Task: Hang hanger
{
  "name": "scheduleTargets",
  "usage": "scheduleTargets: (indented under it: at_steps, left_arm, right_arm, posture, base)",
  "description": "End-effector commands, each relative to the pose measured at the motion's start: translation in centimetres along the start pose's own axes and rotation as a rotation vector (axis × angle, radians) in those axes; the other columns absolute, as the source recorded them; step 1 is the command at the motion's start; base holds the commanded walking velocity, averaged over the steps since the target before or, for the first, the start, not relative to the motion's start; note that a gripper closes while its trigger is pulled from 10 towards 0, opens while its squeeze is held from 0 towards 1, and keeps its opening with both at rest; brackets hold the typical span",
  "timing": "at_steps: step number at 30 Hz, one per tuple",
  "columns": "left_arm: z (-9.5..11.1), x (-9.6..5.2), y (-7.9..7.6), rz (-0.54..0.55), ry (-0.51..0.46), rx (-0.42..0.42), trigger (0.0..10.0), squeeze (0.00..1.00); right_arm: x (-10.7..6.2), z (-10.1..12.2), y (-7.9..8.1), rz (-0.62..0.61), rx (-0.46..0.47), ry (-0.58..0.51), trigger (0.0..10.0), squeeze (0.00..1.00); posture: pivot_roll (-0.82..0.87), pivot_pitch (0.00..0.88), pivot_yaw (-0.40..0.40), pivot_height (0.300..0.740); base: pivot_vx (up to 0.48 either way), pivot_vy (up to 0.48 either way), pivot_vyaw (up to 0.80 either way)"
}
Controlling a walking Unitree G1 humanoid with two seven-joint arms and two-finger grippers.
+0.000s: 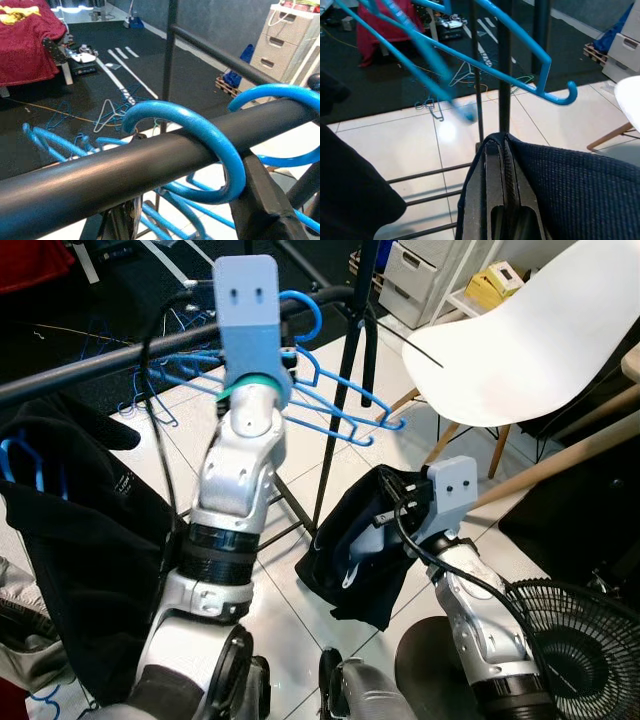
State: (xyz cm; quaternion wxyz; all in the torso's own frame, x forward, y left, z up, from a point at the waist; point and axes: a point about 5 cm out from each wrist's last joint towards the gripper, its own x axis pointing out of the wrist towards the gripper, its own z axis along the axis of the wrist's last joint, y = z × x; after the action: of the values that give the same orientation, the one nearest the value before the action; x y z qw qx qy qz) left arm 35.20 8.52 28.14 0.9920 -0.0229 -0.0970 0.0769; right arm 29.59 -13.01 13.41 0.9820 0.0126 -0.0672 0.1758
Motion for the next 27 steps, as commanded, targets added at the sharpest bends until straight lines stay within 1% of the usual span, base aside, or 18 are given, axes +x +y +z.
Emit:
scheduleTargets:
  at_steps: [1,2,3,4,5,7,10,13,16,18,19,20,21,23,24,25,26,27]
  left_arm:
    - [-0.6,-0.3,0.6,0.021,0.022,0.011,10.0,0.00]
    - [-0.6,-0.3,0.6,0.021,0.022,0.011,10.0,0.00]
    - [-0.9,-0.4,1.4,0.045,0.031,0.023,10.0,0.00]
    - [-0.9,-0.4,1.4,0.045,0.031,0.023,10.0,0.00]
    - [-1.2,-0.5,2.0,0.063,0.039,0.033,10.0,0.00]
    - [-1.2,-0.5,2.0,0.063,0.039,0.033,10.0,0.00]
    - [-1.6,-0.5,3.2,0.104,0.046,0.063,10.0,0.00]
    - [-1.6,-0.5,3.2,0.104,0.046,0.063,10.0,0.00]
    - [-1.9,-0.4,4.4,0.144,0.050,0.097,10.0,0.00]
    - [-1.9,-0.4,4.4,0.144,0.050,0.097,10.0,0.00]
    - [-2.2,-0.2,5.1,0.168,0.051,0.126,10.0,0.00]
    - [-2.2,-0.2,5.1,0.168,0.051,0.126,10.0,0.00]
    - [-2.7,0.1,5.6,0.175,0.065,0.158,10.0,0.00]
    - [-2.7,0.1,5.6,0.175,0.065,0.158,10.0,0.00]
    - [-3.3,0.2,5.8,0.162,0.083,0.200,10.0,0.00]
    - [-3.3,0.2,5.8,0.162,0.083,0.200,10.0,0.00]
    - [-3.9,0.3,5.8,0.141,0.103,0.236,10.0,0.00]
    - [-3.9,0.3,5.8,0.141,0.103,0.236,10.0,0.00]
  right_arm:
    - [-0.3,0.0,-0.3,-0.010,-0.006,-0.005,10.0,0.00]
    - [-0.3,0.0,-0.3,-0.010,-0.006,-0.005,10.0,0.00]
    - [-0.3,0.0,-0.3,-0.008,-0.005,-0.003,10.0,0.00]
    - [-0.3,0.0,-0.3,-0.008,-0.005,-0.003,10.0,0.00]
    - [-0.3,0.0,-0.2,-0.006,-0.005,-0.001,10.0,0.00]
    - [-0.3,0.0,-0.2,-0.006,-0.005,-0.001,10.0,0.00]
    - [-0.3,0.0,-0.3,-0.003,-0.005,0.001,10.0,0.00]
    - [-0.3,0.0,-0.3,-0.003,-0.005,0.001,10.0,0.00]
    - [-0.3,0.0,-0.3,-0.004,-0.007,0.002,10.0,0.00]
    - [-0.3,0.0,-0.3,-0.004,-0.007,0.002,10.0,0.00]
    - [-0.4,0.0,-0.3,-0.004,-0.006,0.003,10.0,0.00]
    - [-0.4,0.0,-0.3,-0.004,-0.006,0.003,10.0,0.00]
    - [-0.4,-0.1,-0.3,-0.003,-0.006,0.003,10.0,0.00]
    - [-0.4,-0.1,-0.3,-0.003,-0.006,0.003,10.0,0.00]
    - [-0.4,0.0,-0.3,-0.004,-0.006,0.002,10.0,0.00]
    - [-0.4,0.0,-0.3,-0.004,-0.006,0.002,10.0,0.00]
    - [-0.4,0.0,-0.3,-0.006,-0.006,0.002,10.0,0.00]
    - [-0.4,0.0,-0.3,-0.006,-0.006,0.002,10.0,0.00]
  posture:
    - [-0.02,0.155,-0.011,0.740]
    - [-0.02,0.155,-0.011,0.740]
    - [-0.02,0.155,-0.011,0.740]
    - [-0.02,0.155,-0.011,0.740]
    - [-0.02,0.158,-0.014,0.740]
    - [-0.02,0.158,-0.014,0.740]
    - [-0.01,0.161,-0.018,0.740]
    - [-0.01,0.161,-0.018,0.740]
    - [-0.02,0.164,-0.017,0.740]
    - [-0.02,0.164,-0.017,0.740]
    - [-0.01,0.166,-0.015,0.740]
    - [-0.01,0.166,-0.015,0.740]
    - [-0.02,0.166,-0.015,0.740]
    - [-0.02,0.166,-0.015,0.740]
    - [-0.02,0.167,-0.014,0.740]
    - [-0.02,0.167,-0.014,0.740]
    - [-0.02,0.169,-0.012,0.740]
    - [-0.02,0.169,-0.012,0.740]
  base:
    - [0.000,0.000,0.00]
    - [0.000,0.000,0.00]
    - [0.000,0.000,0.00]
    - [0.000,0.000,0.00]
    - [0.000,0.000,0.00]
    - [0.000,0.000,0.00]
    - [0.000,0.000,0.00]
    - [0.000,0.000,0.00]
    - [0.000,0.000,0.00]
    - [0.000,0.000,0.00]
    - [0.000,0.000,0.00]
    - [0.000,0.000,0.00]
    - [0.000,0.000,0.00]
    - [0.000,0.000,0.00]
    - [0.000,0.000,0.00]
    - [0.000,0.000,0.00]
    - [0.000,0.000,0.00]
    - [0.000,0.000,0.00]
